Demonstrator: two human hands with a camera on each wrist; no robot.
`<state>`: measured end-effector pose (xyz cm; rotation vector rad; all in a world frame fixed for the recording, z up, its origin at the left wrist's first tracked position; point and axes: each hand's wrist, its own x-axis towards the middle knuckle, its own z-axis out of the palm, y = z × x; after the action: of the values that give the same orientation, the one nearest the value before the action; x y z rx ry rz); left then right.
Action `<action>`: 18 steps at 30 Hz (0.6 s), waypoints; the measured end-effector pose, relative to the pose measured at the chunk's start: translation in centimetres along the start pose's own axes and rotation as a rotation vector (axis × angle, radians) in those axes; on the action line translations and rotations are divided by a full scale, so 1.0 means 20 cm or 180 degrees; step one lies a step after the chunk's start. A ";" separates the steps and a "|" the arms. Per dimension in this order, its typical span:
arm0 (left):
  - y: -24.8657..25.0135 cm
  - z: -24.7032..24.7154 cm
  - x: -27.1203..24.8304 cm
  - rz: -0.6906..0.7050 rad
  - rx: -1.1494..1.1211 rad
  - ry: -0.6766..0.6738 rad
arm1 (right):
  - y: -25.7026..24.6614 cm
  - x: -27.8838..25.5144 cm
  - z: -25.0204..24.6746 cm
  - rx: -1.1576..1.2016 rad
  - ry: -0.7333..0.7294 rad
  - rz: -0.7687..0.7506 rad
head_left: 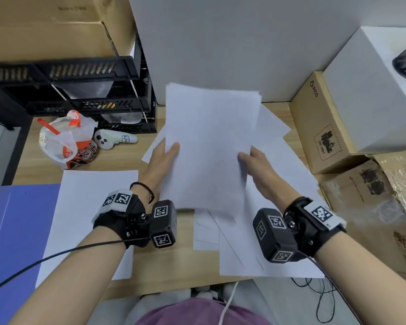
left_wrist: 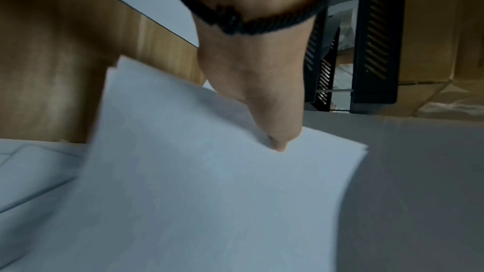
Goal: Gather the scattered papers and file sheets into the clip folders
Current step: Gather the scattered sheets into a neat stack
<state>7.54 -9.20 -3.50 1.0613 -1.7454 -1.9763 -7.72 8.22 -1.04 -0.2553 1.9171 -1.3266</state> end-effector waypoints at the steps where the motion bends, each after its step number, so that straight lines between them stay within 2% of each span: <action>1: -0.05 -0.01 0.00 -0.0134 0.0028 -0.0048 | 0.04 0.01 0.00 -0.0016 -0.0010 0.0118; 4: -0.17 -0.07 -0.01 -0.0610 0.0125 -0.0193 | 0.15 0.01 0.02 -0.0041 -0.0166 0.0435; 7: -0.32 -0.14 -0.11 -0.1088 0.0421 -0.0489 | 0.31 0.00 0.06 -0.0227 -0.0425 0.0955; 10: -0.41 -0.24 -0.24 -0.1246 0.1035 -0.0688 | 0.43 0.00 0.15 -0.0735 -0.0835 0.1281; 12: -0.43 -0.35 -0.30 -0.1318 0.1003 -0.0422 | 0.43 0.00 0.24 -0.0905 -0.1101 0.1349; 15: -0.43 -0.54 -0.39 -0.1310 0.0773 0.0243 | 0.38 0.00 0.46 -0.0962 -0.1409 0.1340; 18: -0.40 -0.75 -0.51 -0.1201 0.0937 0.0854 | 0.38 -0.02 0.73 -0.1122 -0.1765 0.1224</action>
<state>26.71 -11.62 -7.64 1.7789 -1.8234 -1.6902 4.52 1.53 -9.65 -0.3633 1.6008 -0.5798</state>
